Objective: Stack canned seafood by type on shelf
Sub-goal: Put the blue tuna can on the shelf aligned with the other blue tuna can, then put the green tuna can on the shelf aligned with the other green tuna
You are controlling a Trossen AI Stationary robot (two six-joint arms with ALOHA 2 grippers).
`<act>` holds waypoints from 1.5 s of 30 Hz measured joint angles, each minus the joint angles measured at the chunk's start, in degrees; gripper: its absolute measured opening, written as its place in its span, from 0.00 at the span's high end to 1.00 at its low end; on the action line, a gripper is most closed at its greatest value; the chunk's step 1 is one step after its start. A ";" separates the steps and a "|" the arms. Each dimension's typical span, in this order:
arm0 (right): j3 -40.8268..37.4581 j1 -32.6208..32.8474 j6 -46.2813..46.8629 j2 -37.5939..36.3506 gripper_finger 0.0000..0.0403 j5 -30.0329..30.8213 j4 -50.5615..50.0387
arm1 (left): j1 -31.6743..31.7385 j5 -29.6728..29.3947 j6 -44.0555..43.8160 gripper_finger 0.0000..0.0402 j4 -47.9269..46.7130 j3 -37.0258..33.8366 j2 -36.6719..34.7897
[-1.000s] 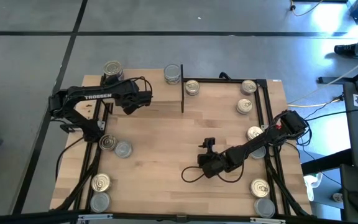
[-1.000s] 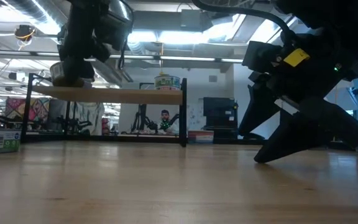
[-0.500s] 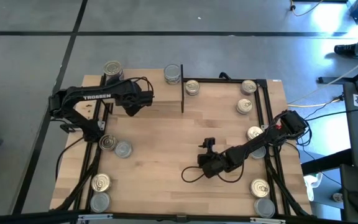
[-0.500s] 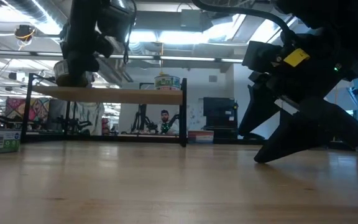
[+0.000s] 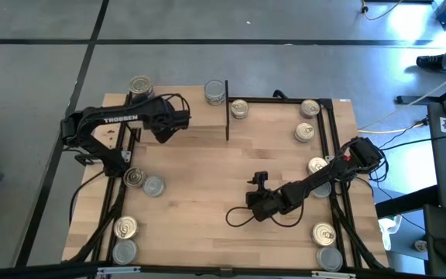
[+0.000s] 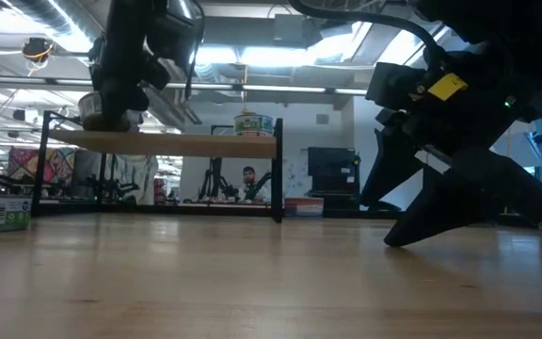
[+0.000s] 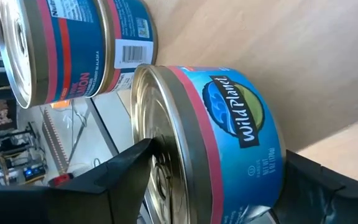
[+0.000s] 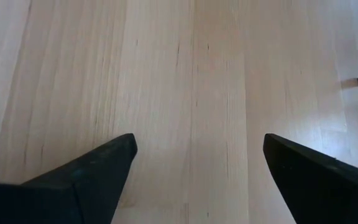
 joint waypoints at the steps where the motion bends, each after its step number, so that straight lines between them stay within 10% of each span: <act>1: 0.00 0.00 0.00 0.00 0.10 0.00 0.00 | 0.38 0.00 -0.20 0.31 -0.01 0.00 0.00; 24: 0.02 0.02 0.00 0.00 0.10 0.11 0.00 | 2.73 0.02 3.56 0.31 0.99 0.00 -0.02; 45: 0.02 0.00 0.00 0.00 0.10 0.14 0.02 | 2.73 0.77 3.54 0.07 0.05 3.89 -0.13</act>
